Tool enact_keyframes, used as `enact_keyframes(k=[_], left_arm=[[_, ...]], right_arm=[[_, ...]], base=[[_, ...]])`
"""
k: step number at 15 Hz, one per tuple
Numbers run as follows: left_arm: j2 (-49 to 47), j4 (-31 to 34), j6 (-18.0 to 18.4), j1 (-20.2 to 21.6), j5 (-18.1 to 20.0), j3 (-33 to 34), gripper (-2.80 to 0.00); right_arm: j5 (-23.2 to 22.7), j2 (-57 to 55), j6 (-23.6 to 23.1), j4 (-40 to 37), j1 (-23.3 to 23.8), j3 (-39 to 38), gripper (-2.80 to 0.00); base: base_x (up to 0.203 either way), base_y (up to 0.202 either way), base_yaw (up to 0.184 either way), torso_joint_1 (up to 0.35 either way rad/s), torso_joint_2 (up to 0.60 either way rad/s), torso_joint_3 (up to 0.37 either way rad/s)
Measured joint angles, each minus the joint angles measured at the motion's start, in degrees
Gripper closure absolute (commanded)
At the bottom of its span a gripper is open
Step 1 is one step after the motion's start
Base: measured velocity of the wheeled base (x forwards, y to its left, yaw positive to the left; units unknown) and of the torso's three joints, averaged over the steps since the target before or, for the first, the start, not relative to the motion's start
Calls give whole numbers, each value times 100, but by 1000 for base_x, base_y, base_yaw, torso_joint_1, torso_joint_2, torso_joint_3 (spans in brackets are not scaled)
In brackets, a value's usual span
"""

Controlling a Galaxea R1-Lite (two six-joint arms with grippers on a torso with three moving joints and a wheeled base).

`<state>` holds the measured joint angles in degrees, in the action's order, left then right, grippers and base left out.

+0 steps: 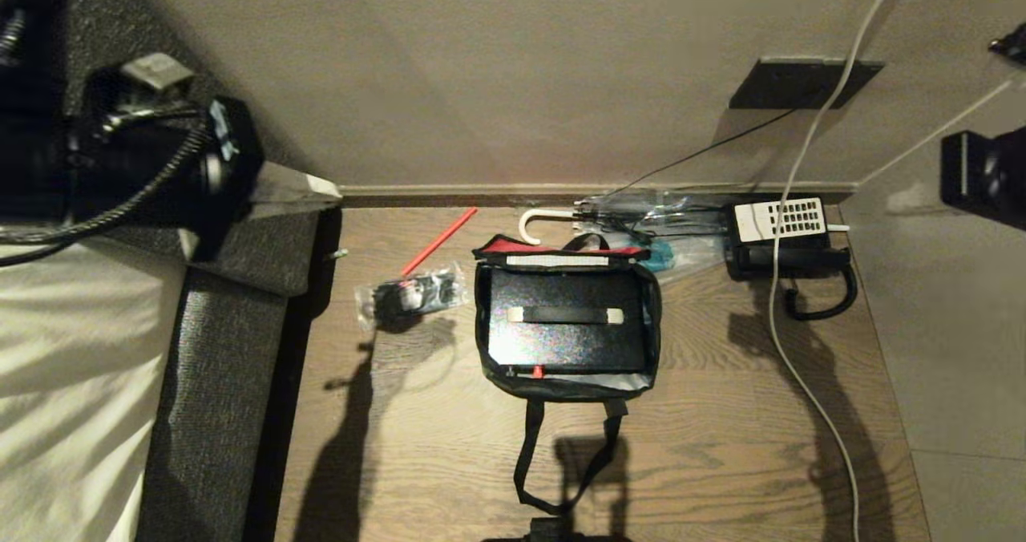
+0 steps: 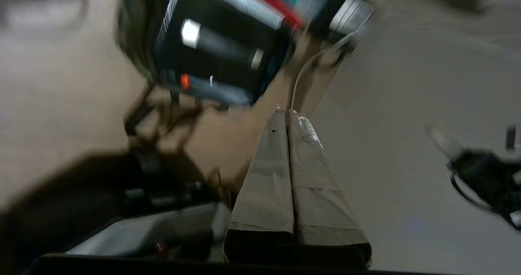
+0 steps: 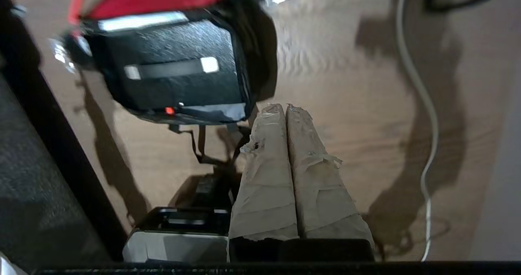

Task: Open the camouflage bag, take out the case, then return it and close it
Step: Close the top of the storage box

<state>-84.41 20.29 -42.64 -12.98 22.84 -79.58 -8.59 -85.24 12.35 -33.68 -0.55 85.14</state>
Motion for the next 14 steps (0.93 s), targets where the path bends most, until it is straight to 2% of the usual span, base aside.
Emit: enact_keyframes(k=[2,4,6,8,10,12,14], left_arm=[[-655,-362,-41,-175,-8,-3,0],[-1248,-1141,-49,-254,0,110,0],[-1778,-1499,-66,-275,-69,169,0],[-2241,-1639,-67,-281,-445,183,0],[-2652,-2109,-68,-289,-921,150,0],[-3003,-2566,-64,-294,-1071,117,0],[-3258,-2620,-76,-331,-1106,75,0]], right_arm=[[9,-618,10,91,-9,93,0],[13,-1098,26,276,-13,138,0],[25,-1504,25,477,-13,160,0],[106,-1873,81,751,-13,173,0],[157,-2206,181,1056,-13,173,0],[147,-2464,206,1136,-30,110,0],[128,-2712,248,1334,-97,78,0]], base=[[0,0,0,0,0,0],[0,0,0,0,0,0],[0,0,0,0,0,0],[0,0,0,0,0,0],[0,0,0,0,0,0],[0,0,0,0,0,0],[0,0,0,0,0,0]])
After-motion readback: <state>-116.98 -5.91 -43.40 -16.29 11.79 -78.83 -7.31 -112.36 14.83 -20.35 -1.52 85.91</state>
